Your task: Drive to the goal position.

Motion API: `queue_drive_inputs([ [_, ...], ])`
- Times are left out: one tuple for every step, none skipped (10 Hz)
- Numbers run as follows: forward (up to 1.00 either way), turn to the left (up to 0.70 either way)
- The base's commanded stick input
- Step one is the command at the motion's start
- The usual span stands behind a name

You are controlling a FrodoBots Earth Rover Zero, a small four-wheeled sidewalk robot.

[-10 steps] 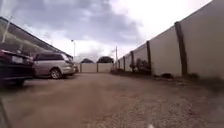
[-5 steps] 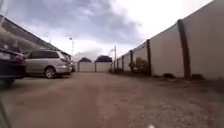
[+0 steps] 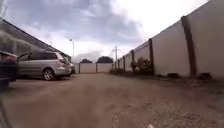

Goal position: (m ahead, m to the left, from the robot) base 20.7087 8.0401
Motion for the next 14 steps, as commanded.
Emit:
queue_drive_inputs([
  [0.7, 0.13],
  [0.7, 0.05],
  [0.7, 0.0],
  [0.7, 0.0],
  [0.7, 0.0],
  [0.7, 0.0],
  [0.7, 0.0],
  [0.7, 0.0],
  [0.7, 0.0],
  [0.7, 0.0],
  [0.7, 0.0],
  [0.7, 0.0],
  [0.7, 0.0],
  [0.7, 0.0],
])
